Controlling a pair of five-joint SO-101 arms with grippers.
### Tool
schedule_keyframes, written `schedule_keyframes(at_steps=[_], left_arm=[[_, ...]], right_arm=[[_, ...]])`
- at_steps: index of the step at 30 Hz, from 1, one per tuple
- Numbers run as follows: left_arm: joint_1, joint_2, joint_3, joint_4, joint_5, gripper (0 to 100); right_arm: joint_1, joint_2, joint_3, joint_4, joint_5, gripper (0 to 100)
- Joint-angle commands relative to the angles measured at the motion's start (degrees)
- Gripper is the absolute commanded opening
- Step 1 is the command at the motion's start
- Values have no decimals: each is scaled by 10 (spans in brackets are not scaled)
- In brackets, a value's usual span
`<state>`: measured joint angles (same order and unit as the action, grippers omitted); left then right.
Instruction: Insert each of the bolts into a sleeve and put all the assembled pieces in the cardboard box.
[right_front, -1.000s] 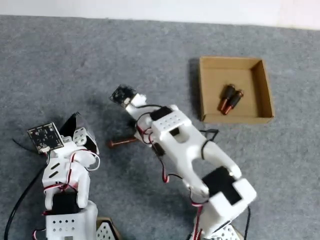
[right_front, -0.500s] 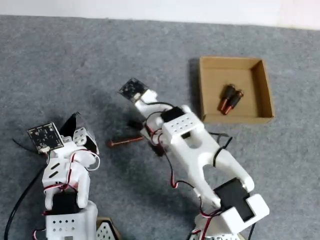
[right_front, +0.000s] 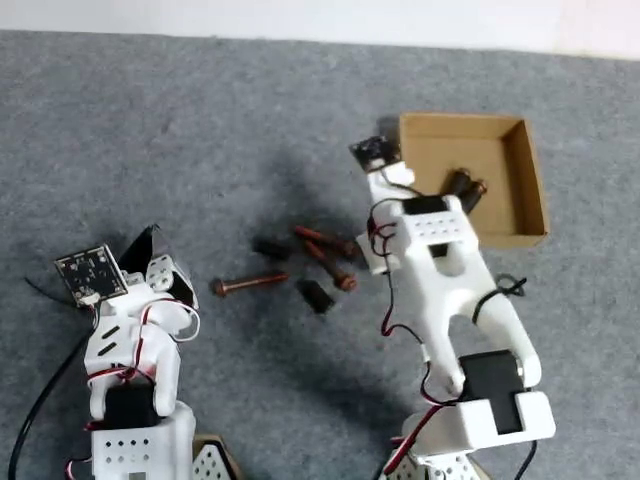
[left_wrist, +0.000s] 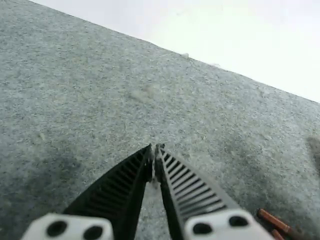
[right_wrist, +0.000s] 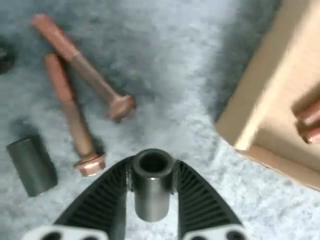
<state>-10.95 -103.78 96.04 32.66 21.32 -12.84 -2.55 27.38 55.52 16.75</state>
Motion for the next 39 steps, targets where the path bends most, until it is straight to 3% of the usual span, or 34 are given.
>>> schedule_keyframes(at_steps=[1, 7, 13, 25, 28, 32, 39], left_arm=[[-3, -9, 11, -10, -1, 34], [-3, -9, 11, -11, -1, 34], [-3, -9, 11, -11, -1, 34], [-3, -9, 11, -11, -1, 34], [-3, -9, 11, -11, -1, 34], [-3, -9, 11, -11, -1, 34], [-3, -9, 11, -11, -1, 34]], right_arm=[[29, -23, 14, 2, -10, 5], [55, 7, 71, -59, -10, 19], [46, 36, 74, -31, -10, 169], [44, 42, 76, -38, -10, 173], [45, 47, 79, -57, -10, 144], [45, 63, 75, -58, -10, 15], [45, 58, 78, -56, -10, 4]])
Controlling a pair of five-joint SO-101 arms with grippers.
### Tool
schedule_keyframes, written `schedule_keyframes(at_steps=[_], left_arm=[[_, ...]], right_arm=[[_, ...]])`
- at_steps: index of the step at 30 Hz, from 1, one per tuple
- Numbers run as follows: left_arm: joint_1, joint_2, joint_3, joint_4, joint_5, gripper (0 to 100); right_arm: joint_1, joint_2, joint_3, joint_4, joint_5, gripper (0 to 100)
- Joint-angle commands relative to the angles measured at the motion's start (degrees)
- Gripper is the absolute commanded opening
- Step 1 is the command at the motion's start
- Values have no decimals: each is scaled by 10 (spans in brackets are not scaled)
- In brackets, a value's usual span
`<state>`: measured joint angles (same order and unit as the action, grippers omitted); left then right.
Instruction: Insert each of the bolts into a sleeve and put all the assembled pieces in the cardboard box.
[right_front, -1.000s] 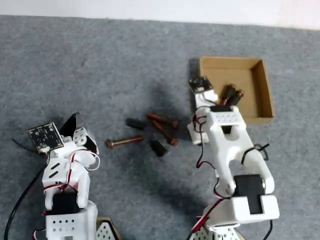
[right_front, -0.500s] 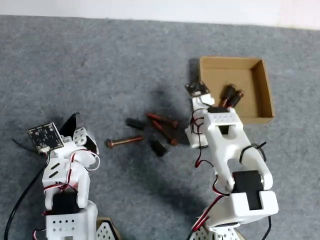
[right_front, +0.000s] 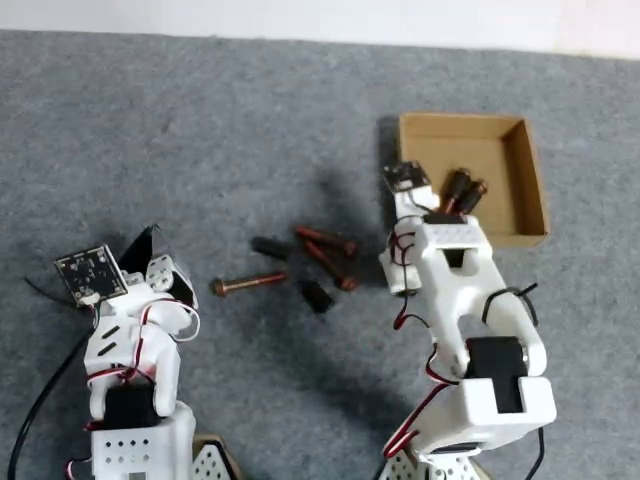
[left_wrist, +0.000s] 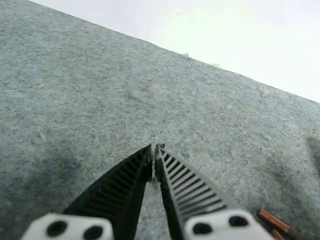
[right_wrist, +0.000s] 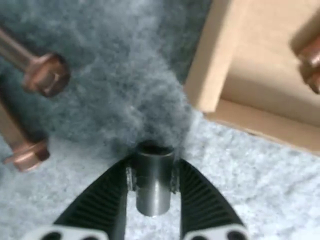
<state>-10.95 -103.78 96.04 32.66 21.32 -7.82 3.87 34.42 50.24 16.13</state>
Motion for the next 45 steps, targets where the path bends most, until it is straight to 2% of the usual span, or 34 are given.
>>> schedule_keyframes(at_steps=[1, 4, 6, 10, 14, 22, 26, 31, 38, 42, 44, 45], left_arm=[[-3, -9, 11, -11, -1, 34], [-2, -9, 11, -11, 2, 34], [9, -8, 11, -9, 3, 34], [72, -8, 11, 3, 3, 34], [81, -8, 10, 8, 4, 34], [120, 9, -28, 71, 3, 35], [118, 112, -79, 71, 1, 35], [136, 324, -169, 70, 10, 35], [162, 571, -288, 70, 154, 36], [190, 620, -331, 69, 316, 43], [194, 633, -335, 69, 367, 98], [195, 639, -335, 69, 367, 143]], right_arm=[[-5, -23, 8, -3, -4, 4], [-5, -100, 16, -6, -8, 4], [3, -161, 56, -21, -38, 4], [18, -286, 170, -116, -39, 4], [17, -377, 269, -195, -30, 4], [17, -415, 325, -206, -32, 4], [17, -415, 327, -241, -32, 4], [18, -412, 331, -275, -29, 4], [19, -410, 335, -293, -29, 4], [20, -410, 361, -339, -28, 4], [20, -410, 362, -342, -28, 4], [20, -410, 362, -342, -28, 4]])
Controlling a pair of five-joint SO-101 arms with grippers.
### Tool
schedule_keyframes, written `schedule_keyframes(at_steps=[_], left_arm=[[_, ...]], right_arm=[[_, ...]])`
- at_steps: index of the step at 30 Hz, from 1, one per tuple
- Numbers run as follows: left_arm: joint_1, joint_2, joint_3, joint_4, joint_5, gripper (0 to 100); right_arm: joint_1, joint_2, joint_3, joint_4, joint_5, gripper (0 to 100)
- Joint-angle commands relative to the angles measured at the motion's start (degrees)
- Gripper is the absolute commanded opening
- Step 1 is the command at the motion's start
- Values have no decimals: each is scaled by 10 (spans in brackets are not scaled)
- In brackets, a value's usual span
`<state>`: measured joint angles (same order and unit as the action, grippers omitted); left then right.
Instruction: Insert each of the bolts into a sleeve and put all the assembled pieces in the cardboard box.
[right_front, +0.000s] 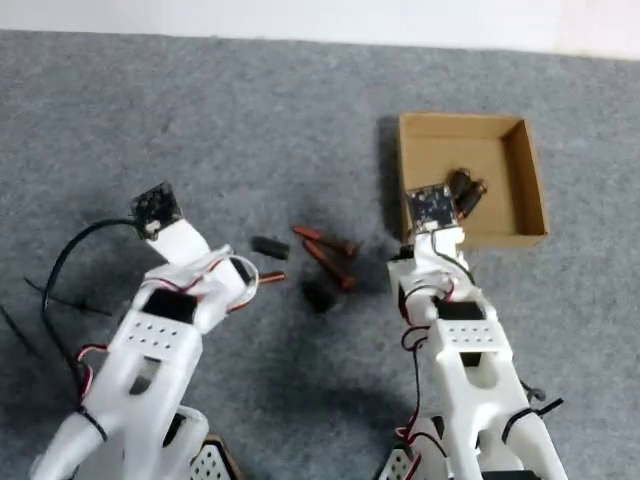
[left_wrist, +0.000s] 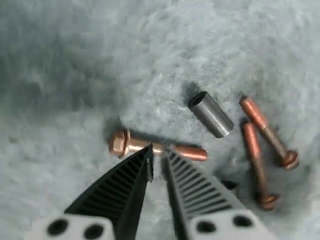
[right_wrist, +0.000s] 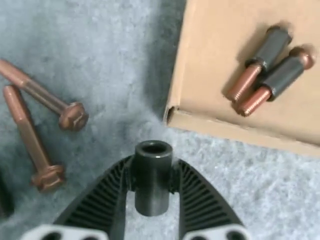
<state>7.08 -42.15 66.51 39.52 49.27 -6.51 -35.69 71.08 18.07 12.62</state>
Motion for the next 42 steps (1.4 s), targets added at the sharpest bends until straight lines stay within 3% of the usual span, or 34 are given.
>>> schedule_keyframes(at_steps=[1, 5, 13, 33, 42], left_arm=[[16, 29, -39, -6, 87, 191], [24, 71, -44, -14, 91, 302], [21, 184, -91, -13, 91, 240], [-16, 360, -188, -11, 92, 238], [-18, 439, -279, 93, 93, 238]], right_arm=[[7, -15, -5, -20, 7, 4], [7, -15, -5, -20, 7, 4], [7, -15, -5, -20, 7, 4], [7, -15, -5, -22, 7, 4], [7, -15, -5, -22, 7, 4]])
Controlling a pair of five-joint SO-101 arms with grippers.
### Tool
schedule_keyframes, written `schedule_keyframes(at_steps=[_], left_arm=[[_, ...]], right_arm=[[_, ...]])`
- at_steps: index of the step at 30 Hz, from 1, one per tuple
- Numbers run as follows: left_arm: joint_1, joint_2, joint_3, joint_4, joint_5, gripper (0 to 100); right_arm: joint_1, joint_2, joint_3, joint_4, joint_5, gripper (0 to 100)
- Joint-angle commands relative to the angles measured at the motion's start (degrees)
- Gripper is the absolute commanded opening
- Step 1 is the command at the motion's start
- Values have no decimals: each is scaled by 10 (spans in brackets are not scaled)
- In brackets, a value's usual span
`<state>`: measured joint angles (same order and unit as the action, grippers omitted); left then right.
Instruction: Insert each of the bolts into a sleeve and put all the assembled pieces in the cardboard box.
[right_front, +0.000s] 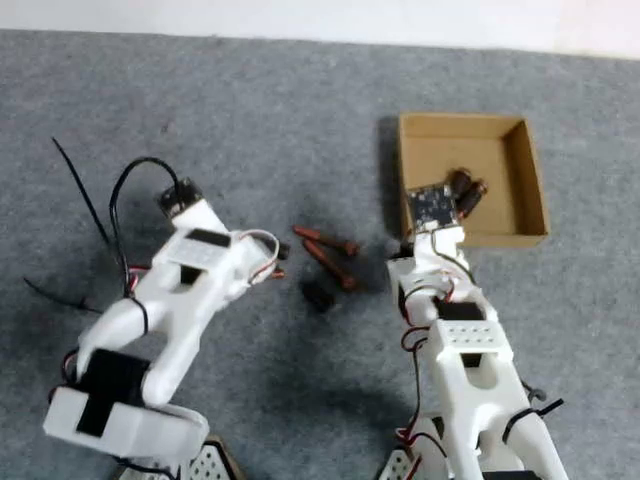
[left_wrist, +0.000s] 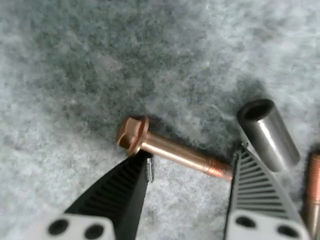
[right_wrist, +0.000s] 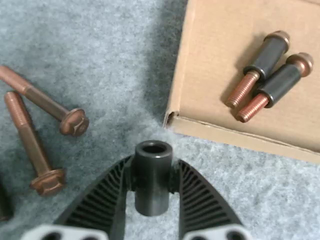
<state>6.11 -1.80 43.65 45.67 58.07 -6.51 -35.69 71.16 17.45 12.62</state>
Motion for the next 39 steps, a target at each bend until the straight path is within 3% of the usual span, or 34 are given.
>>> schedule_keyframes(at_steps=[1, 5, 11, 21, 31, 39], left_arm=[[-8, 43, -59, 40, 11, 238], [-34, 66, -90, 66, 40, 213], [-43, 68, -95, 62, 40, 11], [-39, 50, -95, 66, 18, 4], [-39, -223, 51, 54, -84, 4], [-40, -487, 271, -125, -163, 4]], right_arm=[[7, -15, -6, -15, 7, 4], [7, -15, -6, -15, 7, 4], [7, -15, -6, -15, 7, 4], [7, -15, -6, -15, 7, 4], [7, -21, -5, -15, 7, 4], [8, -22, -5, -16, 4, 4]])
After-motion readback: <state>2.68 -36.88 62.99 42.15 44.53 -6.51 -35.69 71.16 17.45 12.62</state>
